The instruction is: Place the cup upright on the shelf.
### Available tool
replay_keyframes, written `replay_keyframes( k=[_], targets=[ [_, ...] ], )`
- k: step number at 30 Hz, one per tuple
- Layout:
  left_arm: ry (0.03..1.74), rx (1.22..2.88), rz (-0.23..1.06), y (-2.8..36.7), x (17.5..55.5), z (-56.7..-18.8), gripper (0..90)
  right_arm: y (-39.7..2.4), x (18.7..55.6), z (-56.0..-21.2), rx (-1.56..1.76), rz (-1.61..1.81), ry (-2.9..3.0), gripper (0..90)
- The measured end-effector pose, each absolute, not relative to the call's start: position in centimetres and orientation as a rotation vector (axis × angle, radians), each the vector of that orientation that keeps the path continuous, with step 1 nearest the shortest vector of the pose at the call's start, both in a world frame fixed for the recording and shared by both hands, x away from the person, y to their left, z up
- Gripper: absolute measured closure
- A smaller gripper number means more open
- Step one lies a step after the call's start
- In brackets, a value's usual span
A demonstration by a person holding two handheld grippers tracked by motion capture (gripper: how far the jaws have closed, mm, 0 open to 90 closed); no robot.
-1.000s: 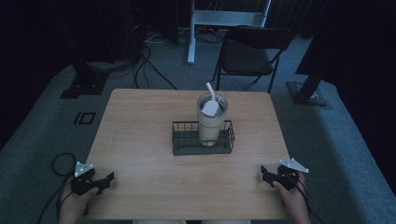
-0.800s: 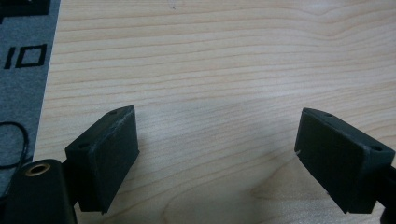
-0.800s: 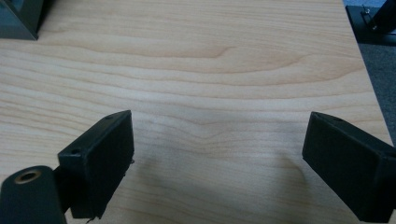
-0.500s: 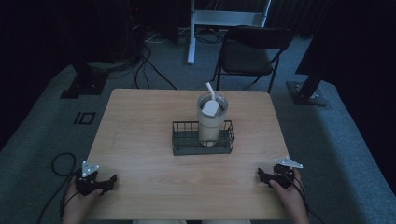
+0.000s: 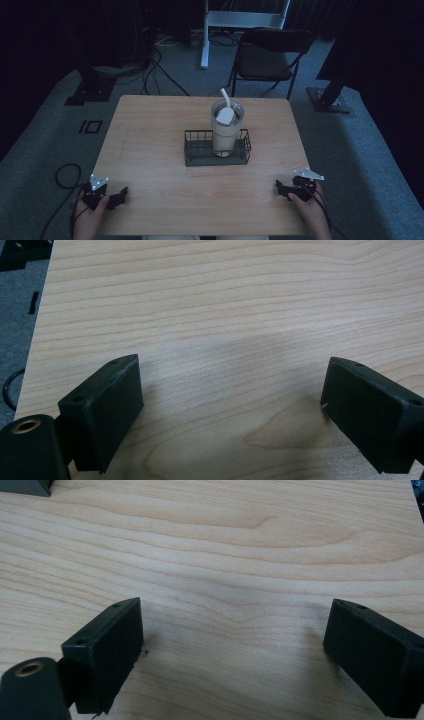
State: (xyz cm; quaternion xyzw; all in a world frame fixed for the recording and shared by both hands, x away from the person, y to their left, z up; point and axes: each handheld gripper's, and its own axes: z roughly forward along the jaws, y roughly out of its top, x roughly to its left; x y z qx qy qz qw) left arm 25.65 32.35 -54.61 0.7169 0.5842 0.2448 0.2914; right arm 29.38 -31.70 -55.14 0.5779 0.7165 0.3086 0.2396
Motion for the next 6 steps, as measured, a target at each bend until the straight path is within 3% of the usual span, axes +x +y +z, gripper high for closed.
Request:
replay_keyframes(
  k=[6],
  targets=[
    [1.543,1.925,0.641,32.26,25.70,-54.65,7.5,-31.70,29.39,-55.13,1.582,0.844,1.962,8.8]
  ],
)
